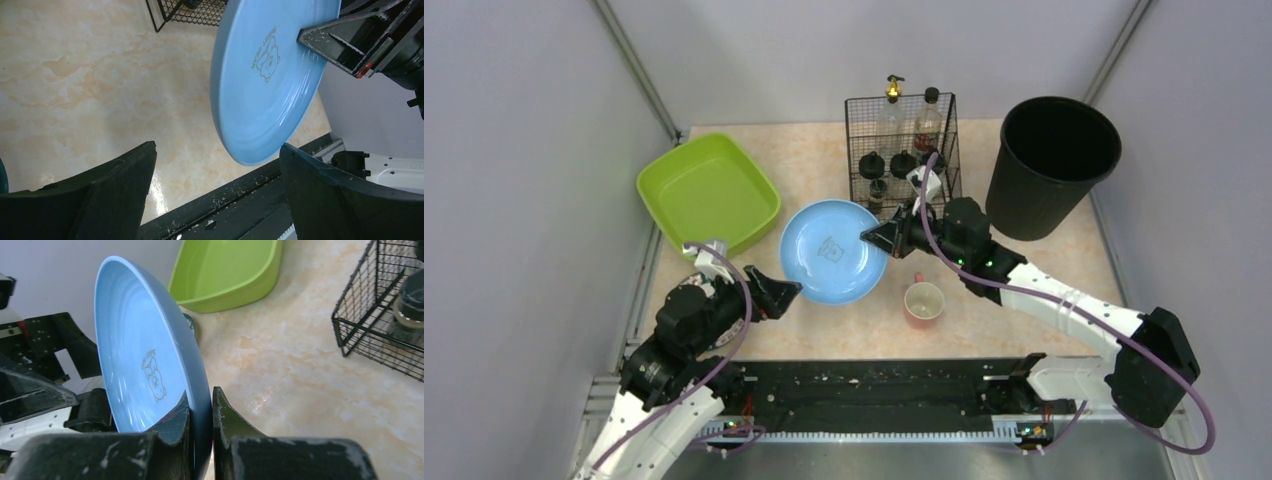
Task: Clear the kitchen counter
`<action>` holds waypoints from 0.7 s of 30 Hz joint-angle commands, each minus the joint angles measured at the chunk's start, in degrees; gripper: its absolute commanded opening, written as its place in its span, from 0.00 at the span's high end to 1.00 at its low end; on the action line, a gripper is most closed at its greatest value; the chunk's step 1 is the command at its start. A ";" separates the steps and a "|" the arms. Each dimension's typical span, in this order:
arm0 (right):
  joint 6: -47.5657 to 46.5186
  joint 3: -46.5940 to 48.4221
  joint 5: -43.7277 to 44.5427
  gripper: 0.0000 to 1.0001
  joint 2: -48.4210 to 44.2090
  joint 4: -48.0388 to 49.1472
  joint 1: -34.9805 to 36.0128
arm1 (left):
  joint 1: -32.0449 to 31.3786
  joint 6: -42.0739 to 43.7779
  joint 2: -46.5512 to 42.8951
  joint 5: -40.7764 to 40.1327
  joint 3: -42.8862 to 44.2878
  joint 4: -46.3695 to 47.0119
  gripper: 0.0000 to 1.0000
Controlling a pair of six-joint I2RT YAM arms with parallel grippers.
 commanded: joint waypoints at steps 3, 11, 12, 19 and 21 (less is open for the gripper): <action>4.93 -1.30 -6.36 1.00 0.01 9.31 2.20 | -0.18 -2.27 0.44 1.09 -1.42 6.05 0.05; 5.27 -1.67 -6.03 1.00 -0.26 9.64 4.09 | -0.18 -3.14 1.94 2.53 -1.36 8.63 0.22; 5.25 -1.77 -6.03 1.00 -0.39 9.86 4.13 | -0.22 -3.18 2.13 2.52 -1.40 8.64 0.29; 4.38 -2.41 -5.61 1.00 -0.91 8.89 4.19 | -0.19 -4.02 2.64 2.62 -1.92 10.44 0.62; 4.10 -2.80 -5.35 1.00 -1.10 8.82 4.21 | -0.15 -4.07 3.25 2.52 -1.93 10.91 0.69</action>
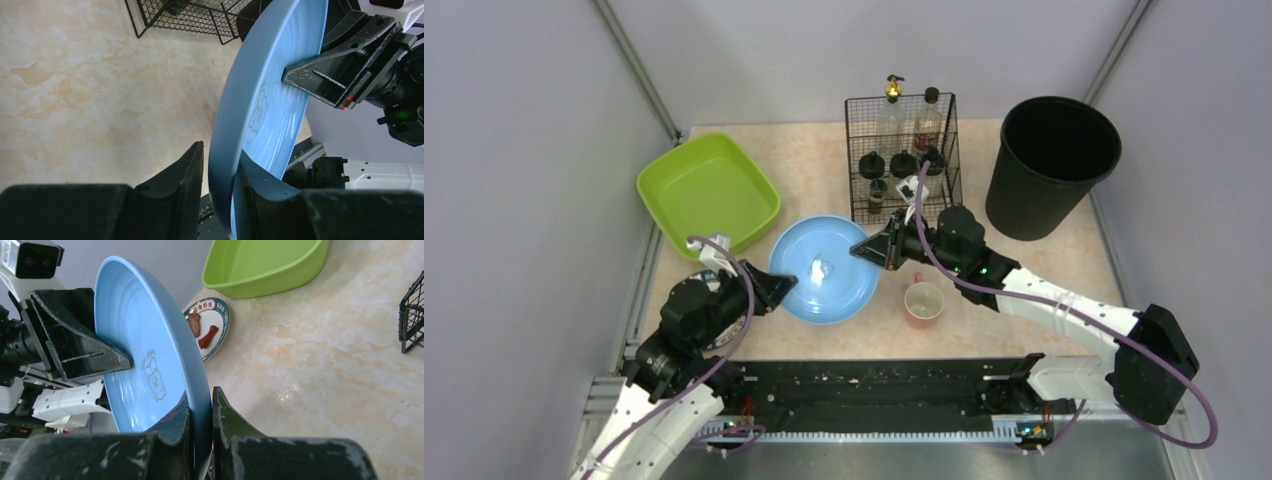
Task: Clear the kitchen counter
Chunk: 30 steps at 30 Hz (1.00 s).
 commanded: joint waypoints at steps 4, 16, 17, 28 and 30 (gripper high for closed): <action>-0.99 -0.87 0.89 1.00 -2.01 2.39 0.78 | -0.22 -0.77 3.03 1.23 -0.18 5.77 0.90; -5.71 -0.35 7.98 0.47 -8.35 -6.32 0.69 | -0.25 -0.03 6.22 -0.54 1.63 6.09 1.00; -5.95 -0.30 8.83 0.44 -9.20 -7.09 0.69 | -0.18 0.35 6.25 -1.68 2.14 5.30 1.00; -12.10 -0.04 15.45 0.30 -20.23 -19.77 0.70 | -0.12 4.40 9.71 -13.48 8.61 1.83 1.00; -12.27 -1.30 16.14 0.30 -22.46 -20.16 0.71 | -0.18 4.95 11.17 -15.70 9.59 1.78 1.00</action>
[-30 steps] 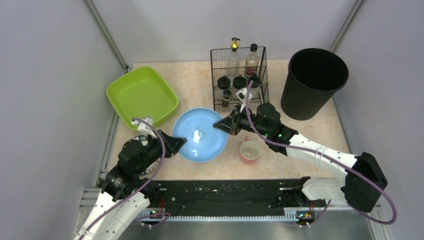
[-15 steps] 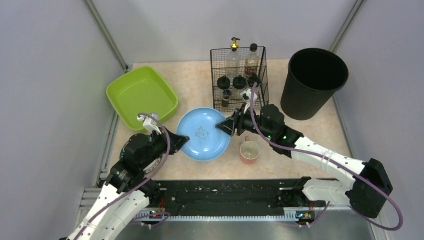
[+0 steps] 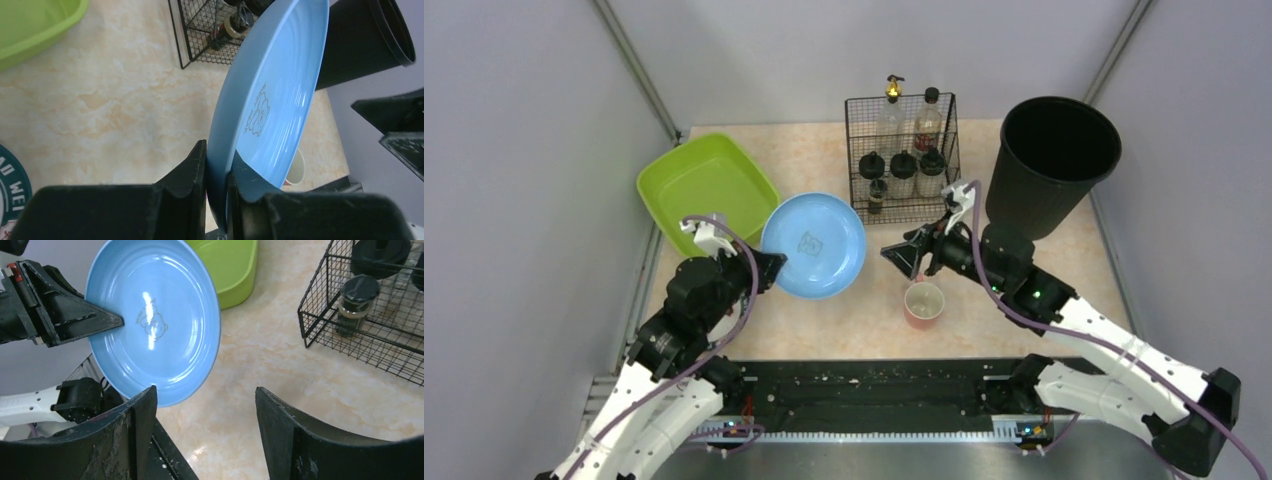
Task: Clear the kitchen counter
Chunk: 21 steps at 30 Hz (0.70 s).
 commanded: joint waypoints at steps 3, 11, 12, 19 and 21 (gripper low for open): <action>-2.40 -1.81 3.54 0.30 -6.98 -4.05 0.51 | -0.14 2.62 4.52 -9.26 4.75 2.79 1.00; -1.51 -1.93 -0.85 0.30 -10.93 -7.41 0.51 | 2.92 3.20 12.87 -11.47 8.82 8.65 1.00; -1.83 -1.91 -1.28 0.30 -11.19 -8.15 0.55 | 4.29 3.12 14.05 -10.78 9.51 9.24 1.00; -1.37 -4.90 -4.68 0.31 -14.21 -9.17 0.53 | 16.41 -0.44 21.82 -4.49 12.22 15.41 1.00; -1.10 -5.56 -5.68 0.30 -14.63 -9.53 0.52 | 19.05 -1.61 23.67 -3.88 12.47 17.47 1.00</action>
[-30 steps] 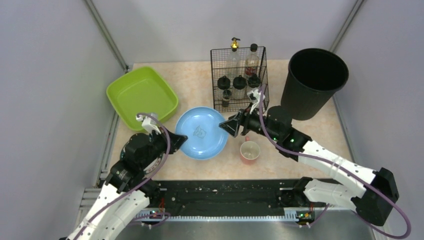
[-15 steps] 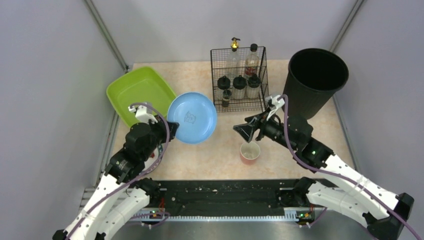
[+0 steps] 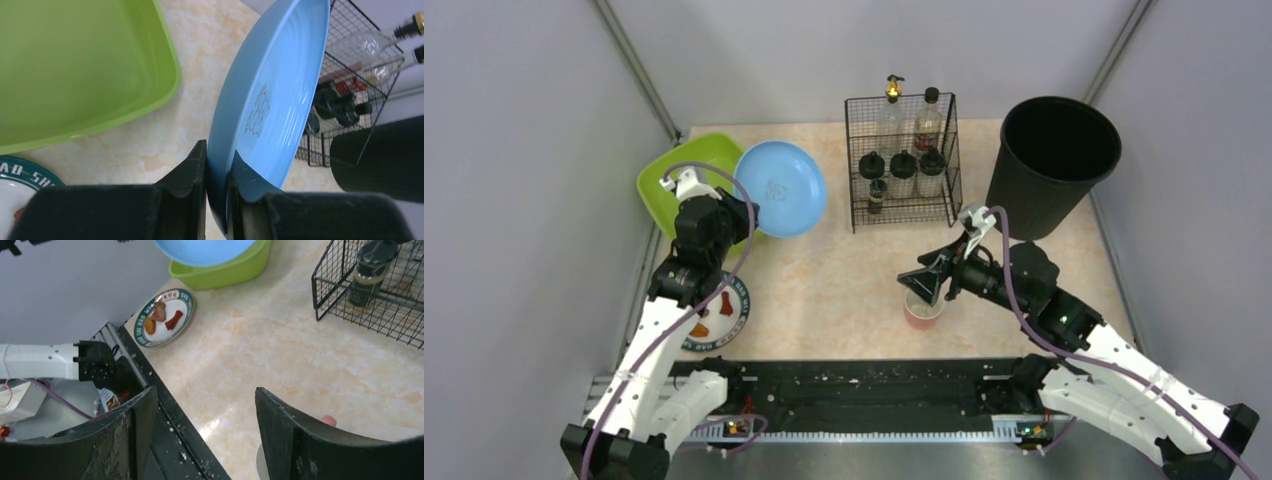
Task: Clear the kitchen counter
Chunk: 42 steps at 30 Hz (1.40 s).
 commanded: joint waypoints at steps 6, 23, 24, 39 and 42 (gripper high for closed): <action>-0.36 -3.05 -2.98 0.30 -4.82 -1.36 0.47 | 12.35 -5.36 7.00 2.04 3.60 12.24 1.00; -1.30 -4.44 -3.56 0.30 -6.84 -3.09 0.55 | 28.20 -7.63 21.64 -6.19 3.63 16.43 1.00; -1.48 -4.53 -3.50 0.30 -6.86 -3.10 0.51 | 28.60 -7.41 22.67 -6.45 3.67 16.51 1.00; -2.23 -6.45 -3.20 0.30 -5.20 -1.33 0.52 | 29.53 -9.15 41.60 3.26 10.57 18.02 1.00; -2.34 -6.99 -2.89 0.30 -5.28 -1.16 0.48 | 29.43 -10.45 44.33 6.15 10.84 19.53 1.00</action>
